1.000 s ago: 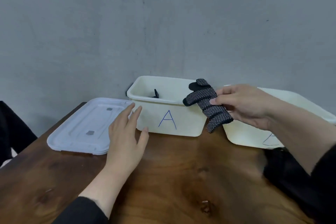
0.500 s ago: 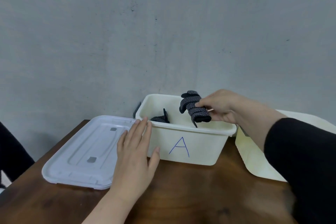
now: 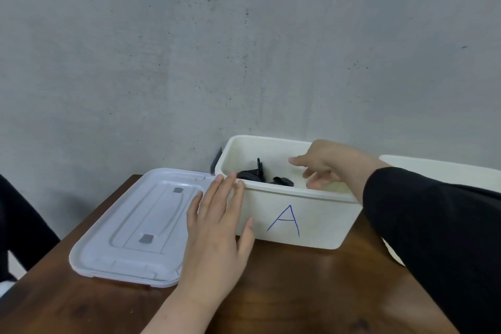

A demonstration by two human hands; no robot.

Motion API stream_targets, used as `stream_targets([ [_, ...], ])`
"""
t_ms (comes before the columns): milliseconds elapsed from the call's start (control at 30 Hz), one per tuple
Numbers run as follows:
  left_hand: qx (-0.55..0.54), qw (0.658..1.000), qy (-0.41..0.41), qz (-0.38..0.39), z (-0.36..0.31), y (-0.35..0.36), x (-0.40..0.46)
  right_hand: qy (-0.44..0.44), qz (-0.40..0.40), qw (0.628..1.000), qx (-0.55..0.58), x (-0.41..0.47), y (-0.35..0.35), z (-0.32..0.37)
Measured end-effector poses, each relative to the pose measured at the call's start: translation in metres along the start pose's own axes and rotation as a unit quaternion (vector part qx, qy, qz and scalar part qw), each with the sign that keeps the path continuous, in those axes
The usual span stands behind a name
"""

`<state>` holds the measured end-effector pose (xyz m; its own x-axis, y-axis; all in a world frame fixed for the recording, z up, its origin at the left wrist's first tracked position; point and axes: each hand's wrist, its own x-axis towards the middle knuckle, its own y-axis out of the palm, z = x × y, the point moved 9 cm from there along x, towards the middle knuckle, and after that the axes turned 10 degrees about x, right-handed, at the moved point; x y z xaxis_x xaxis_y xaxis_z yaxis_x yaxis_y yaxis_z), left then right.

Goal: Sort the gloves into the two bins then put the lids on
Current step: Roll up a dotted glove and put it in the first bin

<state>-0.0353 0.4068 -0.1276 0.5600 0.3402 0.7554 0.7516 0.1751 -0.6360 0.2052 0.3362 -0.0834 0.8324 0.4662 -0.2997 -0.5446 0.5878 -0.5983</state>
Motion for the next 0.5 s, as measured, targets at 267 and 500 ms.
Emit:
stream_targets([
  [267,-0.022,1.000,0.006,-0.013,-0.005,-0.005,0.001,-0.268,-0.185,0.944,0.051,-0.071,-0.067,0.023],
  [500,-0.069,0.994,0.084,-0.014,-0.070,-0.023,-0.012,-0.288,-0.182,0.932,0.121,-0.187,-0.056,-0.097],
])
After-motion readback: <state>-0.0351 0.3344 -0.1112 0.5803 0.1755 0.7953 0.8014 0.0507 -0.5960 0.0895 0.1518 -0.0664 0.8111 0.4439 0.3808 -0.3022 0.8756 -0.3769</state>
